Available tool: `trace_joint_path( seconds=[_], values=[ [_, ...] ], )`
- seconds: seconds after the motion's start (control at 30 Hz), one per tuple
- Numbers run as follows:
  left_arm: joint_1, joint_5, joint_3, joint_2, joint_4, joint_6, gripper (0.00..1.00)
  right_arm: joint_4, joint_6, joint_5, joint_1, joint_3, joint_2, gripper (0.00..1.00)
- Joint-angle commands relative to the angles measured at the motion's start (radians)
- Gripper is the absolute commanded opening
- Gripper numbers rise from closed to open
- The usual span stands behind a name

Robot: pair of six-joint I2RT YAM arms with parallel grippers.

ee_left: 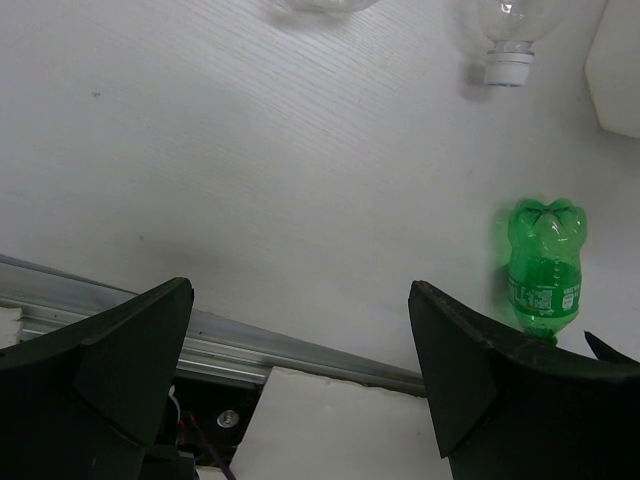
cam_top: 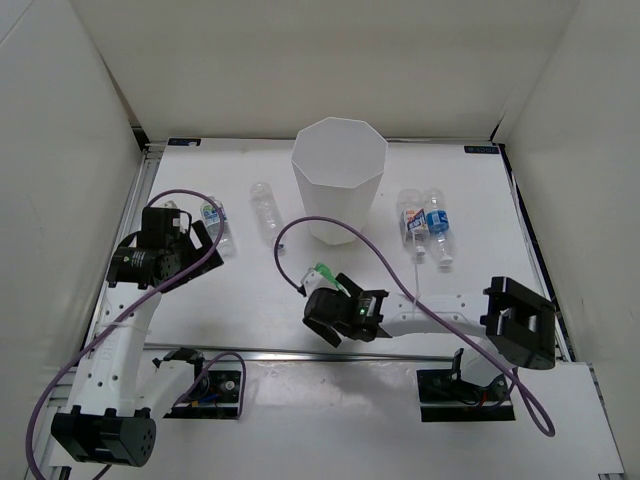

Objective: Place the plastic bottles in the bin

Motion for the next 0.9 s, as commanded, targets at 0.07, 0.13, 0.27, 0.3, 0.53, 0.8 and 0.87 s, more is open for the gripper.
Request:
trace_joint_path(
  seconds=[0.07, 0.13, 0.27, 0.3, 0.53, 0.8, 0.87],
  values=[
    [0.006, 0.019, 0.004, -0.008, -0.009, 0.012, 1.0, 0.159, -0.062, 0.053, -0.007, 0.008, 0.035, 1.0],
    [0.006, 0.019, 0.004, -0.008, 0.0, 0.012, 1.0, 0.168, -0.073, 0.064, -0.016, 0.02, 0.07, 1.0],
    [0.006, 0.019, -0.008, 0.001, 0.0, 0.021, 1.0, 0.157, -0.073, 0.049, -0.048, 0.077, 0.127, 1.0],
    [0.006, 0.019, -0.019, 0.001, 0.0, 0.021, 1.0, 0.148, -0.073, 0.038, -0.072, 0.1, 0.15, 1.0],
    [0.006, 0.01, -0.019, 0.001, 0.0, 0.021, 1.0, 0.119, -0.027, -0.016, -0.152, 0.158, 0.205, 1.0],
    [0.006, -0.003, -0.028, 0.019, 0.009, 0.03, 1.0, 0.042, 0.01, -0.068, -0.152, 0.212, 0.237, 0.39],
    [0.006, 0.008, -0.028, 0.019, 0.02, 0.021, 1.0, -0.01, 0.019, -0.057, -0.152, 0.258, 0.253, 0.31]
  ],
)
